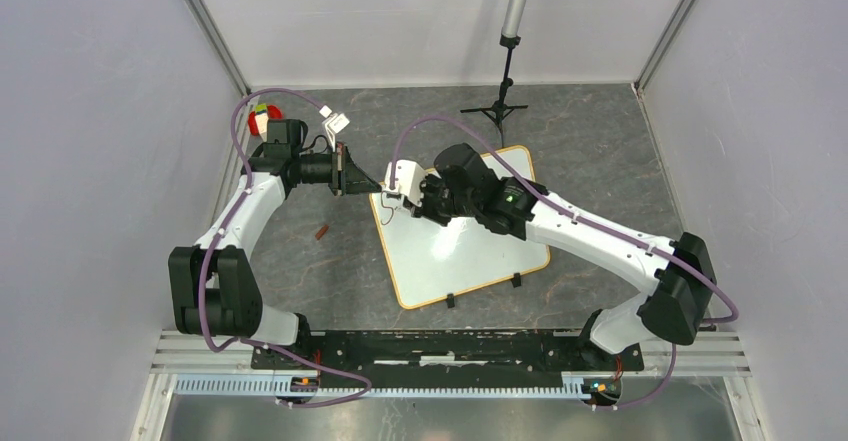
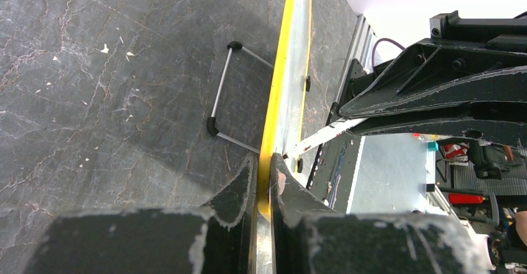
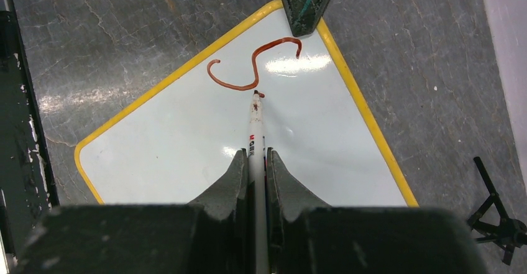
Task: Write a sentence on the whiteboard
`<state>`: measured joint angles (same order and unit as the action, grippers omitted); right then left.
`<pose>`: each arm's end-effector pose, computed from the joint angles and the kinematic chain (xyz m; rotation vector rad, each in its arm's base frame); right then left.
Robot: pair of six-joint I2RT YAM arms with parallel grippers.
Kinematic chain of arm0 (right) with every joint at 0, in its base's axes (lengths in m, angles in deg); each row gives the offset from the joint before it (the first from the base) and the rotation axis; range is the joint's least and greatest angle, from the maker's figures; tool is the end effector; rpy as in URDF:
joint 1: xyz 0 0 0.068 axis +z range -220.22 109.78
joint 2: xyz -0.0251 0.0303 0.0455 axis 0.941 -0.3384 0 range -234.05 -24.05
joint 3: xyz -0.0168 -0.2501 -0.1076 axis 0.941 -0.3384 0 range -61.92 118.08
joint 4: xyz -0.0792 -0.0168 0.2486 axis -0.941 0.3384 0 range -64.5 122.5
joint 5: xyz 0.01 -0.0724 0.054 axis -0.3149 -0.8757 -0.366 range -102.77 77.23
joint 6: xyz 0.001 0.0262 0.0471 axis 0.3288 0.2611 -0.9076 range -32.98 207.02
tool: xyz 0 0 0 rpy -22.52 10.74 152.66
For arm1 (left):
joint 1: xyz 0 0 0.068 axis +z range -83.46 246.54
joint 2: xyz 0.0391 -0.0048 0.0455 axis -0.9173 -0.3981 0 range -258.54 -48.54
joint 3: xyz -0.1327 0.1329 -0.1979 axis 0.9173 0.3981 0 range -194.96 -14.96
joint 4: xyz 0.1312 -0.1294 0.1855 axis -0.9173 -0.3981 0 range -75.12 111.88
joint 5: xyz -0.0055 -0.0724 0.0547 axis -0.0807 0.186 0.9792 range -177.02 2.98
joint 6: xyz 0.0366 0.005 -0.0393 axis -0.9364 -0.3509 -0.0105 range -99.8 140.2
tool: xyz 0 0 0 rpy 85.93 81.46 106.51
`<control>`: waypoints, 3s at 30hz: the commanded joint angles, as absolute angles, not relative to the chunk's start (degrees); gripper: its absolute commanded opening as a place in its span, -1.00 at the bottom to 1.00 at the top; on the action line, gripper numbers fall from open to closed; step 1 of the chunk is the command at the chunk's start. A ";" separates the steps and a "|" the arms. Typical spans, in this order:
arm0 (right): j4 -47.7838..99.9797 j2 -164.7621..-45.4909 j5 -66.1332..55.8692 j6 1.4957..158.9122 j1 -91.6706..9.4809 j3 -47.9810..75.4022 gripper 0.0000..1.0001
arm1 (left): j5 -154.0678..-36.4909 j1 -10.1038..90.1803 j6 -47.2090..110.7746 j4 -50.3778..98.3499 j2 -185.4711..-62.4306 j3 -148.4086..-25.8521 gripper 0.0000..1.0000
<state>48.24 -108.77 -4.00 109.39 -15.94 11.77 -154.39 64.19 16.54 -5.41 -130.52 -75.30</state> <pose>0.1931 0.2779 0.3277 -1.4292 1.6631 0.4833 0.2890 -0.0446 0.2742 0.6248 2.0407 -1.3714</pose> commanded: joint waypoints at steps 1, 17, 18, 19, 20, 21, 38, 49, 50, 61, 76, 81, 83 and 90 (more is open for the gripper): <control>46.53 -109.55 -5.39 109.96 -16.38 13.84 -1.00 | -154.08 63.85 16.53 -4.31 -130.10 -75.61 -0.95; 48.12 -106.71 -1.82 108.64 -18.44 8.10 -1.00 | -153.77 63.81 17.48 -3.43 -130.43 -75.69 -0.95; 48.38 -106.57 -1.33 108.64 -18.32 7.72 -1.00 | -153.73 63.89 17.43 -3.43 -130.42 -75.69 -0.95; 48.46 -106.44 -1.06 108.56 -18.28 7.33 -1.00 | -153.77 63.85 17.48 -3.43 -130.38 -75.69 -0.95; 48.53 -106.27 -0.77 108.53 -18.07 7.10 -1.00 | -153.73 63.85 17.46 -3.43 -130.39 -75.69 -0.95; 48.53 -106.08 -0.56 108.62 -17.96 6.95 -1.00 | -153.74 63.88 17.48 -3.43 -130.42 -75.69 -0.95; 47.85 -107.93 -3.59 108.46 -19.53 13.10 -1.00 | -153.68 63.85 17.65 -3.17 -129.92 -75.58 -0.95; 49.09 -105.50 -2.18 108.43 -19.86 7.92 -1.00 | -153.56 63.82 17.65 -3.17 -130.29 -75.78 -0.95; 49.27 -105.31 -1.68 108.23 -19.86 7.49 -1.00 | -153.63 63.83 17.65 -3.17 -130.31 -75.78 -0.95; 48.36 -105.64 -0.91 107.58 -19.85 8.45 -1.00 | -153.67 63.89 17.82 -3.08 -130.20 -75.69 -0.95; 48.52 -107.13 -3.11 108.11 -22.40 12.26 -1.00 | -153.37 63.87 17.61 -2.99 -130.10 -75.60 -0.95; 49.31 -105.46 -1.71 108.07 -22.31 9.03 -1.00 | -153.34 63.84 17.71 -2.99 -130.43 -75.78 -0.95; 49.50 -105.18 -0.31 107.77 -22.24 7.74 -1.00 | -153.37 63.85 17.74 -2.91 -130.48 -75.74 -0.95; 49.99 -104.76 1.60 108.11 -21.26 6.01 -1.00 | -153.37 63.84 17.83 -2.94 -130.52 -75.78 -0.95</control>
